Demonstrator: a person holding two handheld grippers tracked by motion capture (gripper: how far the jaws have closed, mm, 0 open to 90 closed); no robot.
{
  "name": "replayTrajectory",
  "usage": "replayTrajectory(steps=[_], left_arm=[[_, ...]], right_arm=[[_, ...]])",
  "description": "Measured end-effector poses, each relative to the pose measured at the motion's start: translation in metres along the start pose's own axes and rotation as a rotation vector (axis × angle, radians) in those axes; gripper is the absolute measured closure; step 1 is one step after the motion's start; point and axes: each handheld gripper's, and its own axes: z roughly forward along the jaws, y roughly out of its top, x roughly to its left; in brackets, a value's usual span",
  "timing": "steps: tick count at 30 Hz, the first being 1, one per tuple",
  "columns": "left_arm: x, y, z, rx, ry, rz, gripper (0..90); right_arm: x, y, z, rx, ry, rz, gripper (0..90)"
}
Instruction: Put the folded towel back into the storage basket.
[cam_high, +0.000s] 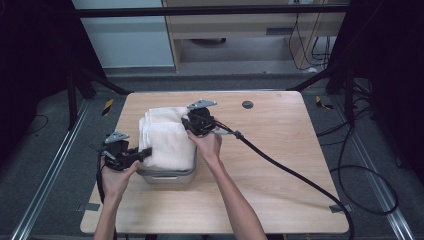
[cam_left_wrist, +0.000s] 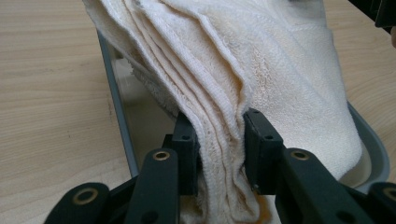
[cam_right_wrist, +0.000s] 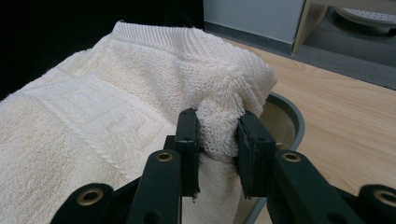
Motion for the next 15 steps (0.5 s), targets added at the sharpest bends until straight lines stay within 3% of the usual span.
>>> replayTrajectory(steps=[15], left_arm=[[0.002, -0.006, 0.014, 0.059, 0.027, 0.010, 68.0]], right_arm=[[-0.001, -0.010, 0.012, 0.045, -0.013, -0.014, 71.3]])
